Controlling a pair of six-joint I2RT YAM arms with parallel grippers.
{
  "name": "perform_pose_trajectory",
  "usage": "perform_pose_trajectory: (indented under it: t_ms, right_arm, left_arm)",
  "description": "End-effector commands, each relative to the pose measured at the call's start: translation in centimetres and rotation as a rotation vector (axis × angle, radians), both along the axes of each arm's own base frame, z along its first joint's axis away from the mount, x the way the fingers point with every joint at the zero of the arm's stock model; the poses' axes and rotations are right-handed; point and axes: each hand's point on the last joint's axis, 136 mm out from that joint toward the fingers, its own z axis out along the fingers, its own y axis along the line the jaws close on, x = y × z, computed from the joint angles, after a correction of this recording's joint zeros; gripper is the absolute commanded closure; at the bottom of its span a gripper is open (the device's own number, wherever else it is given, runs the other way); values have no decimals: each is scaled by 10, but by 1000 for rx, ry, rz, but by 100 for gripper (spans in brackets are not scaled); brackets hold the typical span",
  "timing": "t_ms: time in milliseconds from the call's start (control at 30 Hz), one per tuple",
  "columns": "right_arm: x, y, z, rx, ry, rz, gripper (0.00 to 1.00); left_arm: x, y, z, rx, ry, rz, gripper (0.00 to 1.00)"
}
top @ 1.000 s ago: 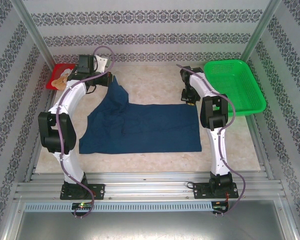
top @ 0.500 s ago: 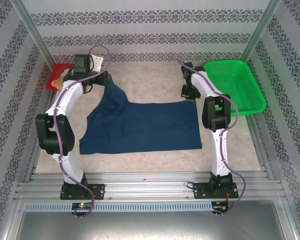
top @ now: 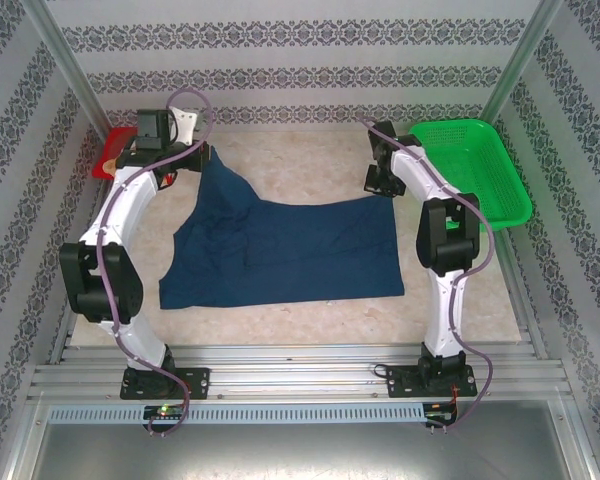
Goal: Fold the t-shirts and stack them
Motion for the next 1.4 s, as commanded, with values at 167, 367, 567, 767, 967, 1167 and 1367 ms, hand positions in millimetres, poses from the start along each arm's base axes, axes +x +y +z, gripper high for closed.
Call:
perform_pose_trajectory:
  t_ms: [167,367,567,767,967,1167,1367]
  right_arm:
    - [4,5,12,25,-53,50,100]
    - [8,6,25,17,-97,70,100]
    - [-2,7,34,21,-116,93,100]
    - [-29,7,37,31,-109,111,100]
    - [-61,8,29,60,-92,117,100]
    - [-89,7,13,71,-49,116,100]
    - [-117,4,4,65,-12,110,100]
  left_arm:
    - [-4,32,17,23,-60,50,100]
    - [-5,32,29,27,-79,34,100]
    - [-23,30,30,9,-73,42,100]
    - [-59,27,32,-52,-79,91,100]
    - [-95,29,7,-110,-28,166,100]
    - [-134,37,-15,-122,15,260,100]
    - [-172,53,-38,-116,62,400,100]
